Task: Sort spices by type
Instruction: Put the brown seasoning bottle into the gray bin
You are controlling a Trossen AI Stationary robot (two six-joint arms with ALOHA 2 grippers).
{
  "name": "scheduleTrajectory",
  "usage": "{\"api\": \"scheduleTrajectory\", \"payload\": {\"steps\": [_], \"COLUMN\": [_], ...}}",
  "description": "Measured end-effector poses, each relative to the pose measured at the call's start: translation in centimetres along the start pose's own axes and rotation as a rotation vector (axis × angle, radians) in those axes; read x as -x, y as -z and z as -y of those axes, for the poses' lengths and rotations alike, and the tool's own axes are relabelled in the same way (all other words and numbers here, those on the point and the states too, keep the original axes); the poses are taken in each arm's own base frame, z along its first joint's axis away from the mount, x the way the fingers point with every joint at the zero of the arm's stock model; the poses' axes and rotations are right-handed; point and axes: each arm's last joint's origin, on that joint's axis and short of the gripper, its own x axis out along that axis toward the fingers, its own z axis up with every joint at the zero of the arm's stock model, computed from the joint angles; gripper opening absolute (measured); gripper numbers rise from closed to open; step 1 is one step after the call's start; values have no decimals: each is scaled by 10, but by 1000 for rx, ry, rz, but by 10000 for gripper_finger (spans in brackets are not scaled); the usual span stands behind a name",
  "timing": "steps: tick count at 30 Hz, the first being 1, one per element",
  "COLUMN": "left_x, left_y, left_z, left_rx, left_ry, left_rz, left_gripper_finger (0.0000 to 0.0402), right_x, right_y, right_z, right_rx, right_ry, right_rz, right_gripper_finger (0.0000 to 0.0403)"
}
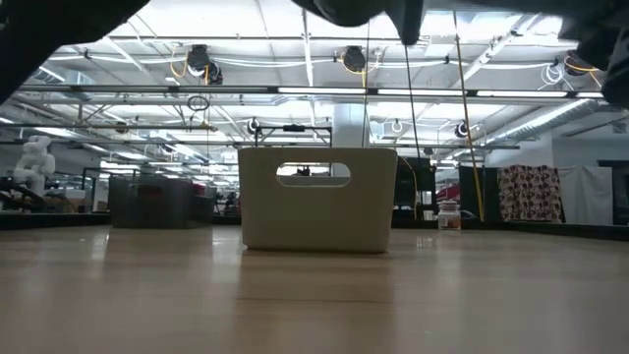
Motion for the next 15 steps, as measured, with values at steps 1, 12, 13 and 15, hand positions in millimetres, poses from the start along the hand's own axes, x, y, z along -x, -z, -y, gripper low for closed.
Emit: {"api": "scheduleTrajectory", "payload": {"steps": [1,12,13,15], "left_x": [0,-7,-7,-8], "left_y": [1,22,22,21], "left_z": [-1,-8,-10,-10], "left_rx": [0,23,24,25], "left_ry": [10,33,31,30], "left_rz": [-8,-55,-54,-48], "left_gripper_finger": [290,290,290,290], "right_x": [0,0,0,0], "right_y": [0,-1,-1,-1], "right_z": [0,-1,-1,-1], "right_rx": [8,9,9,12], "right_ry": [0,-5,-6,-10], "right_rz": [0,5,6,11], "right_gripper_finger": [0,0,0,0]}}
